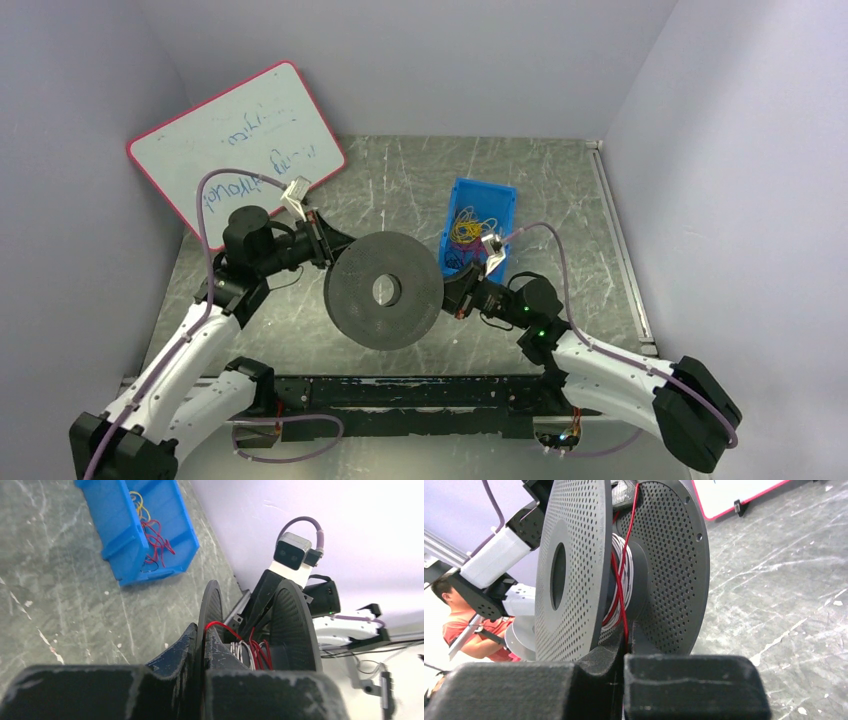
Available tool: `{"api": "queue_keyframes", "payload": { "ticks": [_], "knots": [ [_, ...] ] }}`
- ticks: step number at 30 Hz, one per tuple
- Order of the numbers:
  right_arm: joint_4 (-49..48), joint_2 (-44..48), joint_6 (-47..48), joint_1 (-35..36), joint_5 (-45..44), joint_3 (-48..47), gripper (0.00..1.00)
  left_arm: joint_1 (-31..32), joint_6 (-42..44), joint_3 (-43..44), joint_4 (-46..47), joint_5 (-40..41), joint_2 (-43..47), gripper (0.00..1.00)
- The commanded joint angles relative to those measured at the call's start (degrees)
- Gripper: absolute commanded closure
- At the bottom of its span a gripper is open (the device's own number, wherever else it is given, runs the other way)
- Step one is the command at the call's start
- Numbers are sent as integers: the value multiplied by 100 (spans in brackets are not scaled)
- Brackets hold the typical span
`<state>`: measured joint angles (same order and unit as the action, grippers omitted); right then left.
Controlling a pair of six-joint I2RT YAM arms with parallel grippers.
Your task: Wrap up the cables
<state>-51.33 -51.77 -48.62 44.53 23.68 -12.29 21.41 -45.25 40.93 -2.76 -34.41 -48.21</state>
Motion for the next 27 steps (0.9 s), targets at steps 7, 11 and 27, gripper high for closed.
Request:
{"api": "queue_keyframes", "payload": {
  "ticks": [7,11,27],
  "knots": [
    [-5,-74,-60,92,295,42,100,-1310,-1145,-310,1354,166,-172,93],
    [-200,-287,-125,280,216,41,100,-1352,-1490,-327,1535,252,-363,93],
    [-792,-1454,89,1448,-645,-492,100,-1355,-1822,-413,1474,863,-278,93]
  ]
}}
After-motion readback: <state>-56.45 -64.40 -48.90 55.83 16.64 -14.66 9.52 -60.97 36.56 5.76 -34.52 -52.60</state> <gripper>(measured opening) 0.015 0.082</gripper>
